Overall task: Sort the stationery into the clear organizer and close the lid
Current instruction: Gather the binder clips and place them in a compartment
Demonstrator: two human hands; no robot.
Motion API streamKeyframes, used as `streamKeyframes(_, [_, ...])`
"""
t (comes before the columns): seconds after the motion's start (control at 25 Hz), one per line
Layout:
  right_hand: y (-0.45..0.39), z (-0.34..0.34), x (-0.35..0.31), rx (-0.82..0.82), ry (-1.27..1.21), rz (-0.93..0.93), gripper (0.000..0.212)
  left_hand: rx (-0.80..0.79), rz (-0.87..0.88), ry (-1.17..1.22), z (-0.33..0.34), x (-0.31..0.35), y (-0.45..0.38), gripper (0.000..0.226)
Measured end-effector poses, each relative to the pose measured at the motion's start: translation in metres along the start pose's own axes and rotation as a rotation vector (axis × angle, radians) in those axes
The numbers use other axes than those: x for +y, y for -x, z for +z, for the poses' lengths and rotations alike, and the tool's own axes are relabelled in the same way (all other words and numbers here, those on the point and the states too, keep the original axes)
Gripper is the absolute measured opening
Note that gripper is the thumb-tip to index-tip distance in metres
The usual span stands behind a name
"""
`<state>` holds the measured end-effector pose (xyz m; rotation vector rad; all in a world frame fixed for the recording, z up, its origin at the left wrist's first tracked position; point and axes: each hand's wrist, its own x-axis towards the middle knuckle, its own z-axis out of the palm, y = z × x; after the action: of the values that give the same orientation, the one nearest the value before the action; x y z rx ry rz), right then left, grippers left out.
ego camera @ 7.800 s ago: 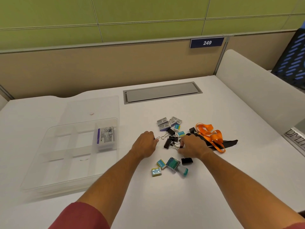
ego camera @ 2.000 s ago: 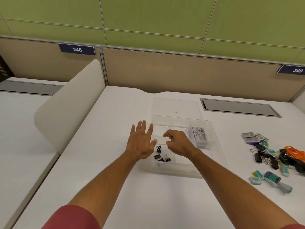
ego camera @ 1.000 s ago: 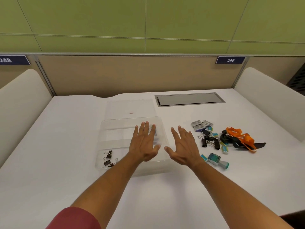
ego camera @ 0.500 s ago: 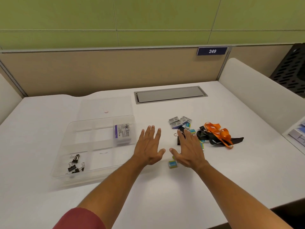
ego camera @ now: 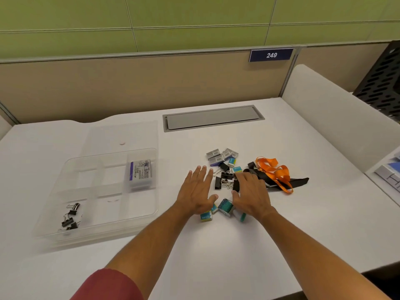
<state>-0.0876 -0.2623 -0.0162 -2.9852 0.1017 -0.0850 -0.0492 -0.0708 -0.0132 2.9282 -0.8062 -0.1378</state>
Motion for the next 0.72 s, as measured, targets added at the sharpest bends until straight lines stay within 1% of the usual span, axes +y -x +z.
streamKeyframes(0.16, [-0.008, 0.003, 0.002, -0.024, 0.076, -0.040, 0.054, -0.023, 0.000, 0.050, 0.001, 0.005, -0.004, 0.074])
streamKeyframes(0.32, [-0.011, 0.004, 0.005, -0.039, 0.070, -0.075, 0.043, -0.024, 0.011, 0.085, 0.002, 0.008, -0.010, 0.073])
streamKeyframes(0.4, [-0.010, 0.002, 0.009, -0.055, -0.049, -0.059, 0.047, -0.027, 0.031, 0.080, 0.003, 0.010, -0.013, 0.075])
streamKeyframes(0.48, [-0.008, -0.001, 0.013, -0.065, -0.240, 0.002, 0.051, -0.041, 0.042, 0.089, 0.004, 0.012, -0.018, 0.077])
streamKeyframes(0.56, [-0.008, -0.005, 0.017, -0.052, -0.369, 0.062, 0.052, -0.058, 0.052, 0.109, 0.004, 0.015, -0.022, 0.078])
streamKeyframes(0.64, [-0.009, -0.009, 0.021, -0.036, -0.420, 0.101, 0.048, -0.064, 0.083, 0.094, 0.004, 0.020, -0.027, 0.076])
streamKeyframes(0.72, [-0.010, -0.011, 0.023, 0.019, -0.471, 0.128, 0.035, -0.073, 0.111, 0.074, 0.004, 0.022, -0.032, 0.070])
